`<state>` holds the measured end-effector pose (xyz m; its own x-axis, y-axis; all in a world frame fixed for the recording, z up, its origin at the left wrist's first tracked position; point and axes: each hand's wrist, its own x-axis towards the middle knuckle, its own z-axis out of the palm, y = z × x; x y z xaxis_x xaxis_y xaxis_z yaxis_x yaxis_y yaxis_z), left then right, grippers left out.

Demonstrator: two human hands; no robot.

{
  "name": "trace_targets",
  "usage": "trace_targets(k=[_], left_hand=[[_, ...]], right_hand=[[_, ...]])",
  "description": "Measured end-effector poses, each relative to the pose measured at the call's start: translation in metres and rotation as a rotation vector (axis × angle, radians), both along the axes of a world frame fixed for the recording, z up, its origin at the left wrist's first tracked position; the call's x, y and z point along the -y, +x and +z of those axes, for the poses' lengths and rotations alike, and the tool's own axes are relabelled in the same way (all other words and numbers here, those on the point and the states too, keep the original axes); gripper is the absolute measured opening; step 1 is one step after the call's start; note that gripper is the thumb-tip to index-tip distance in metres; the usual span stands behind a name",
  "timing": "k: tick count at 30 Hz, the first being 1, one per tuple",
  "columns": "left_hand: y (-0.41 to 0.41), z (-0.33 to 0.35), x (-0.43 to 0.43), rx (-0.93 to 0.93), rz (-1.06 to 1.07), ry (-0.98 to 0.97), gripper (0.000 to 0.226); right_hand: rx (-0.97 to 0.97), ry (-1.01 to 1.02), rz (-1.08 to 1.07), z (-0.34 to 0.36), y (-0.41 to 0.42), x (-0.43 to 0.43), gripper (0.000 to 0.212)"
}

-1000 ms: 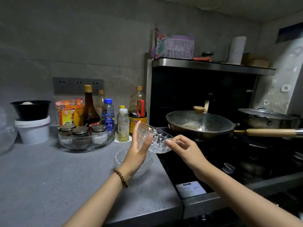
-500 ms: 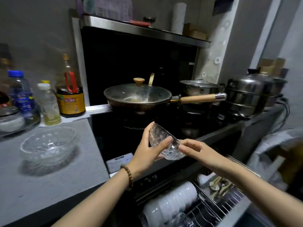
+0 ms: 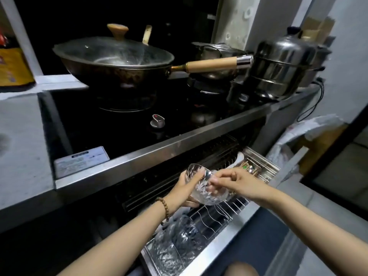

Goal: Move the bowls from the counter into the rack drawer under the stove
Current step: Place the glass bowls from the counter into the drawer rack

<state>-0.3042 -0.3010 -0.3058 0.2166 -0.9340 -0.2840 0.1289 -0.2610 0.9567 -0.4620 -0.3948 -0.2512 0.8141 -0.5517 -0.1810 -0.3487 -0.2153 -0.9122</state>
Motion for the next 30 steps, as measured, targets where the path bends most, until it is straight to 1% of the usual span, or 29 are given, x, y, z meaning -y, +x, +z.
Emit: trace_targets(k=[2,3,5,6,7,8,10,13,14,16,18,19,23,26,30], left_hand=[[-0.002,-0.014,0.005,-0.044,0.003,0.072,0.075],[-0.002,-0.021,0.006,-0.044,-0.010,0.096,0.073],[-0.003,-0.035,0.008,-0.018,-0.013,0.101,0.056],[-0.001,-0.043,0.008,0.005,0.001,0.096,0.052],[0.001,-0.052,0.008,0.063,0.014,0.100,0.056],[0.004,-0.061,0.007,0.151,0.021,0.116,0.061],[0.012,-0.081,0.003,0.395,0.008,0.143,0.065],[0.021,-0.114,-0.005,0.805,-0.128,0.198,0.073],[0.023,-0.124,-0.008,0.913,-0.178,0.216,0.078],[0.023,-0.140,-0.012,1.035,-0.253,0.233,0.088],[0.024,-0.154,-0.017,1.101,-0.284,0.224,0.099],[0.024,-0.159,-0.019,1.134,-0.294,0.221,0.102],[0.022,-0.170,-0.024,1.225,-0.287,0.223,0.097],[0.021,-0.174,-0.023,1.232,-0.280,0.228,0.094],[0.022,-0.178,-0.024,1.247,-0.273,0.212,0.093]], right_hand=[[-0.021,0.021,0.000,-0.016,0.003,0.007,0.029],[-0.031,0.042,-0.004,-0.024,0.004,0.011,0.033],[-0.042,0.098,-0.053,-0.038,0.006,0.019,0.030],[-0.050,0.124,-0.078,-0.045,0.007,0.023,0.028],[-0.066,0.148,-0.102,-0.053,0.008,0.028,0.025],[-0.082,0.172,-0.127,-0.061,0.010,0.032,0.023],[-0.111,0.222,-0.184,-0.076,0.012,0.041,0.021],[-0.210,0.281,-0.251,-0.099,0.016,0.052,0.025],[-0.262,0.290,-0.268,-0.106,0.017,0.054,0.027],[-0.355,0.299,-0.289,-0.119,0.019,0.059,0.032],[-0.396,0.330,-0.307,-0.132,0.023,0.062,0.037],[-0.410,0.345,-0.316,-0.137,0.026,0.064,0.035],[-0.513,0.369,-0.292,-0.153,0.036,0.066,0.038],[-0.555,0.431,-0.262,-0.162,0.043,0.068,0.026],[-0.629,0.493,-0.193,-0.174,0.052,0.074,0.022]])
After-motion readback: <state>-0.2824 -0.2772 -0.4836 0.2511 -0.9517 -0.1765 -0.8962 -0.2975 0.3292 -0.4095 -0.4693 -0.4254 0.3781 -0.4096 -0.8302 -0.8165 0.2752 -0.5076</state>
